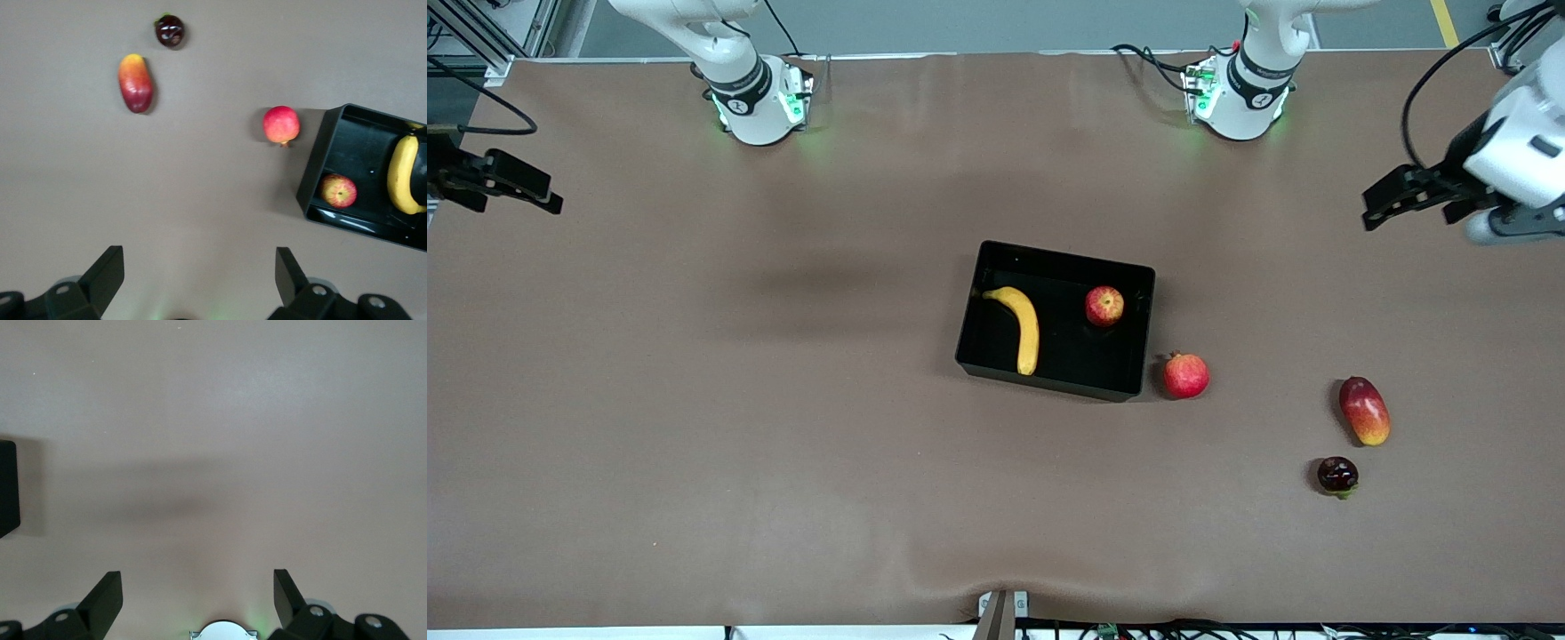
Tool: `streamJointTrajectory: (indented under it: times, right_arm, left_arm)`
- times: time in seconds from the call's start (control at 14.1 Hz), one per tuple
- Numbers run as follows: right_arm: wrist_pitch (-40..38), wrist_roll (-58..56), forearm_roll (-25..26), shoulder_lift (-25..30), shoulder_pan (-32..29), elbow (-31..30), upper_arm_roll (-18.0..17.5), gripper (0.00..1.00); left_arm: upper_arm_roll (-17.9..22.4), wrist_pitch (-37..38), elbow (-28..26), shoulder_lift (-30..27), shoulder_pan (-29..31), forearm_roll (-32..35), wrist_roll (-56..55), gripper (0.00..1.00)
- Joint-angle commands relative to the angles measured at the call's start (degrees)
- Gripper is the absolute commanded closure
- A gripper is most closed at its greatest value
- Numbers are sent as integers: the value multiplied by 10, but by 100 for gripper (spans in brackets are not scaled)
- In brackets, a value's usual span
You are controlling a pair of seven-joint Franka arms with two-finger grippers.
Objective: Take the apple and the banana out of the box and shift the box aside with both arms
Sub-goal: 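Move the left gripper over the box apple while the right gripper rises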
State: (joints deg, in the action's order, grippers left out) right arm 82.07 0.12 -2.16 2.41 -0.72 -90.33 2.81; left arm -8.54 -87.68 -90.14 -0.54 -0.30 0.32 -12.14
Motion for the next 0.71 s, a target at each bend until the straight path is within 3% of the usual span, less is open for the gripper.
streamJointTrajectory:
  times: [0.0,0.21,0.43,0.64]
  right_arm:
    - [23,-5,-5,6,-7,-34,-3,0]
    - [55,-5,-5,5,-4,-52,-3,0]
    - [70,-6,-6,1,0,-54,-4,0]
    - [81,-5,-6,-12,11,-56,-4,0]
  left_arm:
    - [-36,-20,1,35,-8,-9,-70,0]
    - [-103,-90,-46,60,-8,-1,-198,0]
    - [-148,-155,-98,77,-8,-1,-260,0]
    - [-188,-208,-124,120,-30,2,-398,0]
